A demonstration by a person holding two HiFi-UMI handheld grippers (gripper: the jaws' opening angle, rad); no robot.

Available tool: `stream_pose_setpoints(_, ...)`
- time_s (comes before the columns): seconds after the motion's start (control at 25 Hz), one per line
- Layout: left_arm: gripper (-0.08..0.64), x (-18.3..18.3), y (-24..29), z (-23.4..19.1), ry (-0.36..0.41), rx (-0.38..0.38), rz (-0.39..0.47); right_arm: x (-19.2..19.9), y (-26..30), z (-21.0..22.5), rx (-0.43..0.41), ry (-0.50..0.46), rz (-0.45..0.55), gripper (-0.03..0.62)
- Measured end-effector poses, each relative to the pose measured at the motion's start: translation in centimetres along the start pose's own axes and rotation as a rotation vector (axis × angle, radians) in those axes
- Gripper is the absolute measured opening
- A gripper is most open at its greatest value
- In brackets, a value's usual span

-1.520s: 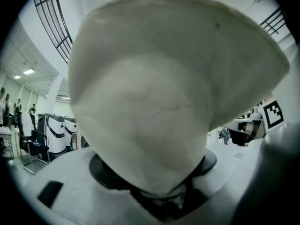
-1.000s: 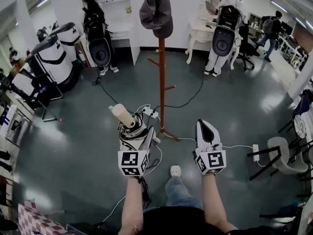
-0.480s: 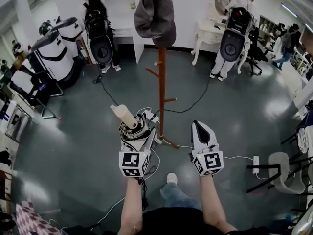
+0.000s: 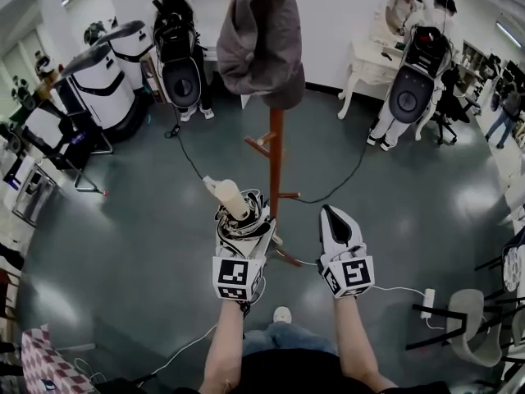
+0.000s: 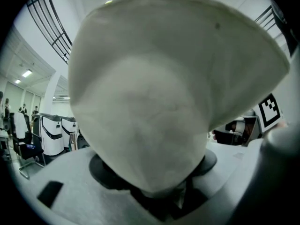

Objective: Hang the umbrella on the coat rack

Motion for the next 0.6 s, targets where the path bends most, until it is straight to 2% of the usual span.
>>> stream_pose_setpoints(0.36, 0.316, -0.6, 3.6, -0.4, 0.024, 0.039, -0.027, -0.5, 3.4, 1.3, -0.007, 0.006, -0.007, -0.008)
stream_pose_setpoints(0.6, 0.316, -1.2, 5.2, -1.0, 0.015, 0.089, -0.031, -0.3, 5.0, 1.7, 0.028, 0.019, -0.027, -0.008)
Point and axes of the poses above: the fingertips, and each gripper's own axes: y forward along the fingers, z to its right, x out of its underside, the point moved 5 cm from there along -y, backward along the fingers, and after that the axes turned 8 degrees about -z, right-handed, at the moved point
